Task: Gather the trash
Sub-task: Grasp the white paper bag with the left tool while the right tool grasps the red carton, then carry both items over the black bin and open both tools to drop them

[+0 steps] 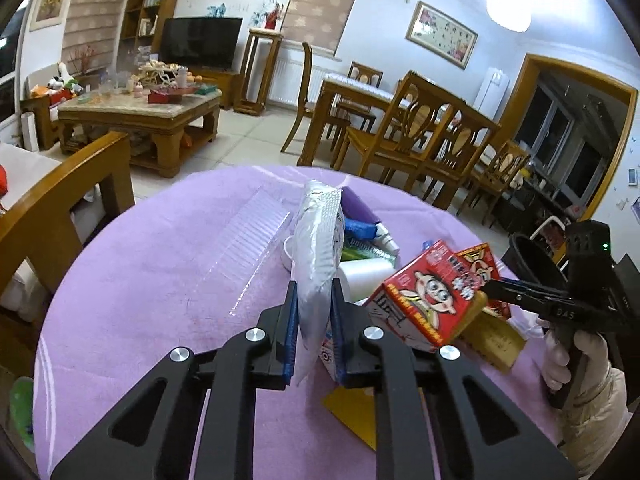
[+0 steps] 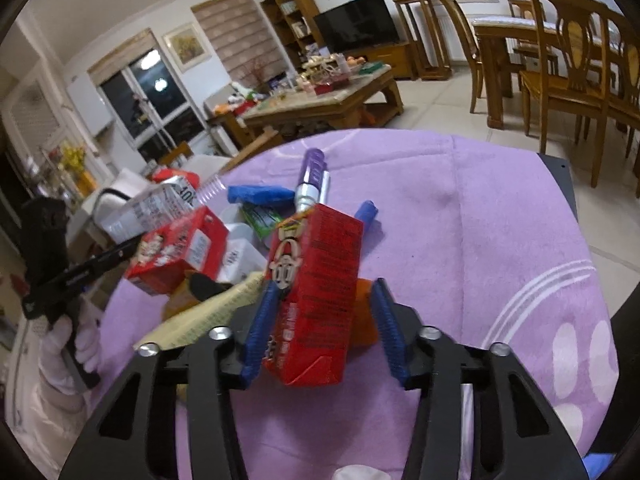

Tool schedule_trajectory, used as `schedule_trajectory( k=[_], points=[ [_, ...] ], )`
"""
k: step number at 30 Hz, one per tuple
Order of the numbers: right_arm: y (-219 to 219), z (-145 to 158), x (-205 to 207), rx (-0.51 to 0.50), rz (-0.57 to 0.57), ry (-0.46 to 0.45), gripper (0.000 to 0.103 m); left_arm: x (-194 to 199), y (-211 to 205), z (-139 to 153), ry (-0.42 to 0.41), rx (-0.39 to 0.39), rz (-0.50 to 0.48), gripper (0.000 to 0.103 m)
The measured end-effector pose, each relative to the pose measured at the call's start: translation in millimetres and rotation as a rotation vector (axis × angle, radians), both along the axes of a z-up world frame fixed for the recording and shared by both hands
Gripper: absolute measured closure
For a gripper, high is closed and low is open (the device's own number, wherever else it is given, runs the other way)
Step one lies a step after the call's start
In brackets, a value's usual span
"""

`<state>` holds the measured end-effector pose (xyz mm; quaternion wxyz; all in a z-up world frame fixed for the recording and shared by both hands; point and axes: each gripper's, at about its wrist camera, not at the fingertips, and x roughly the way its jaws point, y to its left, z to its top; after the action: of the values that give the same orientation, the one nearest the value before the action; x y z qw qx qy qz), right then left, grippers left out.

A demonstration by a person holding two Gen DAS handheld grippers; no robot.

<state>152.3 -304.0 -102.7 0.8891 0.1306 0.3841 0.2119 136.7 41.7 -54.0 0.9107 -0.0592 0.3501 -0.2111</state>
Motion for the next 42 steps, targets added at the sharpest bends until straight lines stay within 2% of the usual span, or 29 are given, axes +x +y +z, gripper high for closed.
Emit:
schedule_trajectory(
  k=[4,10,21,25,29,30,35,42],
  points=[
    [-2,11,-11,-0.012,-0.016,-0.024,0.069,-14,0,14,-0.043,-0.027,-0.004,0.088],
    [-8,12,-16,0.005,-0.012,-0.006,0.069,-34,0,38,-0.086,-0.085,-0.012,0.088],
    [-20,33,-47,-0.012,-0.042,-0.078,0.070,-61,2,60,-0.138,-0.095,-0.017,0.088],
    [-34,41,-58,0.000,-0.051,-0.088,0.070,-59,6,60,-0.133,-0.147,-0.043,0.088],
    [-51,53,-70,-0.009,-0.061,-0.109,0.070,-55,10,64,-0.112,-0.239,-0.070,0.087],
    [-57,57,-74,-0.009,-0.063,-0.116,0.070,-53,7,67,-0.120,-0.231,-0.071,0.087],
    [-87,68,-91,-0.037,-0.093,-0.148,0.070,-59,-23,72,-0.144,-0.184,-0.121,0.087],
    [-179,80,-125,-0.049,-0.238,-0.189,0.070,-45,-121,66,-0.132,-0.152,-0.254,0.087]
  ],
)
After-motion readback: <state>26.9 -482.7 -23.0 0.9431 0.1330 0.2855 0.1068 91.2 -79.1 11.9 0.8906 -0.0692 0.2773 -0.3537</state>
